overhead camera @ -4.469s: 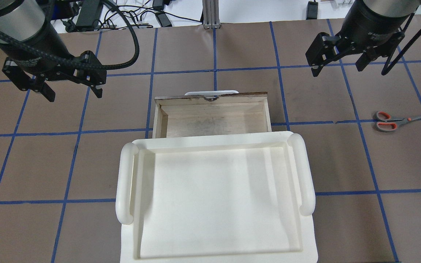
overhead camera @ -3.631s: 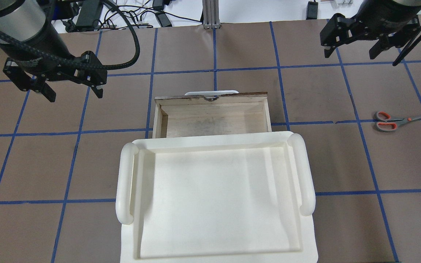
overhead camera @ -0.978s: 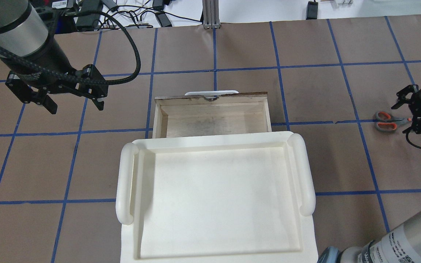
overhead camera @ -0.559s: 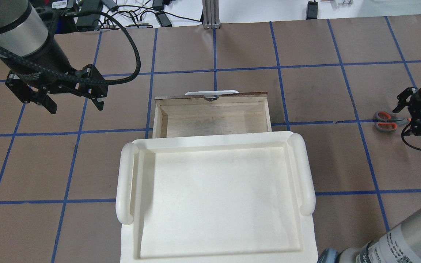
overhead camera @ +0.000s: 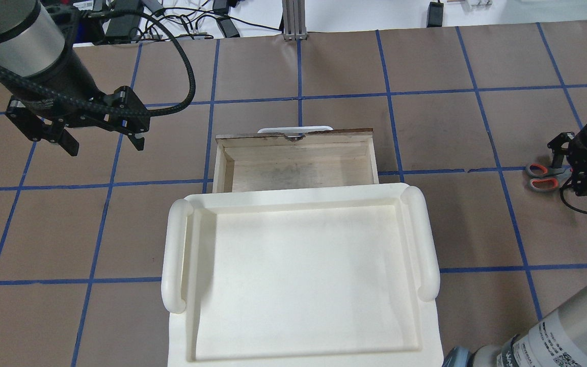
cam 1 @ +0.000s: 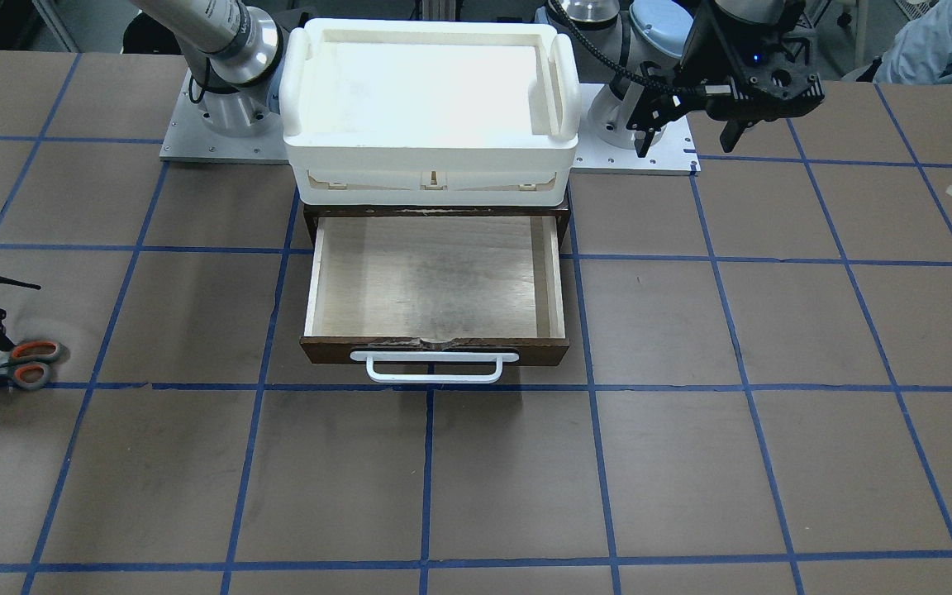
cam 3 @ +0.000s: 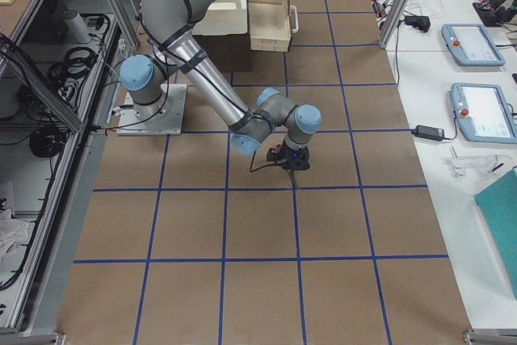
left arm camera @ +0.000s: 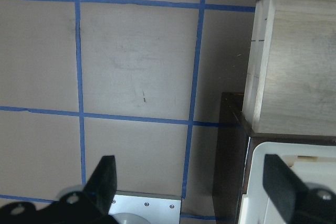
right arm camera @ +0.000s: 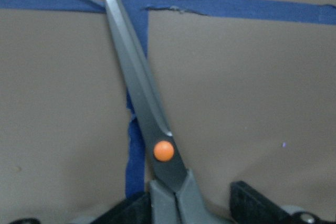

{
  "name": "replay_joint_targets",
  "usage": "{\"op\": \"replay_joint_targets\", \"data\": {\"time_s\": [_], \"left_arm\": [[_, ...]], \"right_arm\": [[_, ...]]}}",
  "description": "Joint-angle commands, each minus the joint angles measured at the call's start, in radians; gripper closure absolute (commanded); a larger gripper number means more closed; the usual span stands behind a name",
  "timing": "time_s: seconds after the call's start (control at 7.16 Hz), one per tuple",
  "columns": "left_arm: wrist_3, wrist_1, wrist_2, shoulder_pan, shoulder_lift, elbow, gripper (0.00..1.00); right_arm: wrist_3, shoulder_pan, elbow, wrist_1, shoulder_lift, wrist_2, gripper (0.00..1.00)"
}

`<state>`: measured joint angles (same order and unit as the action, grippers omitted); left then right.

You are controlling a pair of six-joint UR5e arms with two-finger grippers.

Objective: Put scissors in drawer and close it
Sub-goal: 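Close the right gripper on the scissors handle and lift them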

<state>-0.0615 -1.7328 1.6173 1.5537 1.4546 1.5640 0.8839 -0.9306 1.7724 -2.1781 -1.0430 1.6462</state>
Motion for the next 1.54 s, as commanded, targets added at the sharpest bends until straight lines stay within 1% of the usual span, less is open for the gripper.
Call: {"op": "replay_joint_targets", "data": {"time_s": [0.0,0.7,0.98,1.12,1.26,1.4], "left_arm": [[0.011,-0.011,0.013,-0.001,-0.011,0.002,0.00],[0.017,-0.013,0.009,-0.001,-0.017,0.008,0.00],[0.017,-0.013,0.012,-0.003,-0.019,0.013,0.00],[0.015,-0.013,0.010,-0.003,-0.020,0.013,0.00],[0.015,-0.014,0.012,-0.001,-0.020,0.013,0.00],[0.015,-0.013,0.009,-0.001,-0.020,0.013,0.00]], "right_arm": [[-0.025,0.001,-0.005,-0.003,-0.003,0.004,0.75],[-0.023,-0.019,-0.005,-0.003,-0.064,-0.009,0.85],[-0.019,-0.022,-0.007,0.008,-0.083,-0.025,0.93],[-0.025,-0.025,-0.007,0.008,-0.116,-0.025,0.96],[-0.089,-0.025,-0.005,0.000,-0.114,-0.023,0.58],[-0.182,-0.025,-0.005,-0.014,-0.089,0.004,0.01]]}}
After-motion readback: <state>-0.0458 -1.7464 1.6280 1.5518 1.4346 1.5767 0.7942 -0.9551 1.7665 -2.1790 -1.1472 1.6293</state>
